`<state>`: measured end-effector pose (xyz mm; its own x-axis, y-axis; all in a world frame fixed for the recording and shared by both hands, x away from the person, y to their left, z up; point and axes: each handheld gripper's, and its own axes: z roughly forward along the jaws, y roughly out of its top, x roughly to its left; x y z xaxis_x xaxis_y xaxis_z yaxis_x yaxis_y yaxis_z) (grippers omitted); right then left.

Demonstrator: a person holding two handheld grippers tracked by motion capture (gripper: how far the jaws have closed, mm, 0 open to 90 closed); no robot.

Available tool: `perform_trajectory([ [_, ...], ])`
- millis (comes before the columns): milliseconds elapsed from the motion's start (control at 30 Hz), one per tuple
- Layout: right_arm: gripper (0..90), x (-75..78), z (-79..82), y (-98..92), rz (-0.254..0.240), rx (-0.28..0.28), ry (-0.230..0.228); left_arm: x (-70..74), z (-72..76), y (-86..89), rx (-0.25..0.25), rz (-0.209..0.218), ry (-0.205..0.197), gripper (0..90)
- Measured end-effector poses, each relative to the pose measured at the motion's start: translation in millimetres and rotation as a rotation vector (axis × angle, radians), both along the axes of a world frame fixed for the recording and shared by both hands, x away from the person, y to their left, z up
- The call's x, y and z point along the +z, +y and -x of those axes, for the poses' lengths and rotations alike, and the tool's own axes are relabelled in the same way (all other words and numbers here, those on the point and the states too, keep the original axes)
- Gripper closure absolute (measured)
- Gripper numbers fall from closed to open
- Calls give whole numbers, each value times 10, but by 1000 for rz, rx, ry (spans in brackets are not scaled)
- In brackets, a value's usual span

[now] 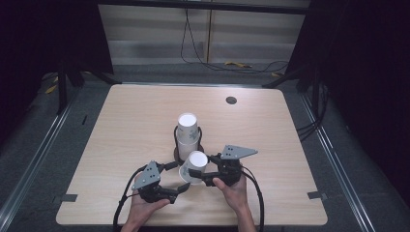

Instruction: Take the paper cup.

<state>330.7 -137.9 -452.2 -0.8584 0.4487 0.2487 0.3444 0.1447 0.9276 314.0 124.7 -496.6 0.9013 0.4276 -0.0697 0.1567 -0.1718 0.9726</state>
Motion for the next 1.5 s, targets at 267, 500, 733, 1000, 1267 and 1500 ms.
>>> perform_trajectory([
  [267,362,-18,-12,40,10,12,14,-26,-33,-23,-31,-1,-8,190],
  [500,360,-22,-14,79,19,17,20,-48,-46,-68,-42,15,-18,191],
  [733,359,-41,-14,136,19,33,23,-40,-39,-94,-33,13,-36,209],
  [1000,350,-53,-10,199,11,44,12,-61,-50,-97,-22,9,-14,205],
  [1267,306,-54,-6,210,8,45,5,-58,-47,-91,-30,4,-8,258],
  [1500,224,-48,-1,217,11,29,-5,-56,-52,-75,-30,-6,-8,264],
])
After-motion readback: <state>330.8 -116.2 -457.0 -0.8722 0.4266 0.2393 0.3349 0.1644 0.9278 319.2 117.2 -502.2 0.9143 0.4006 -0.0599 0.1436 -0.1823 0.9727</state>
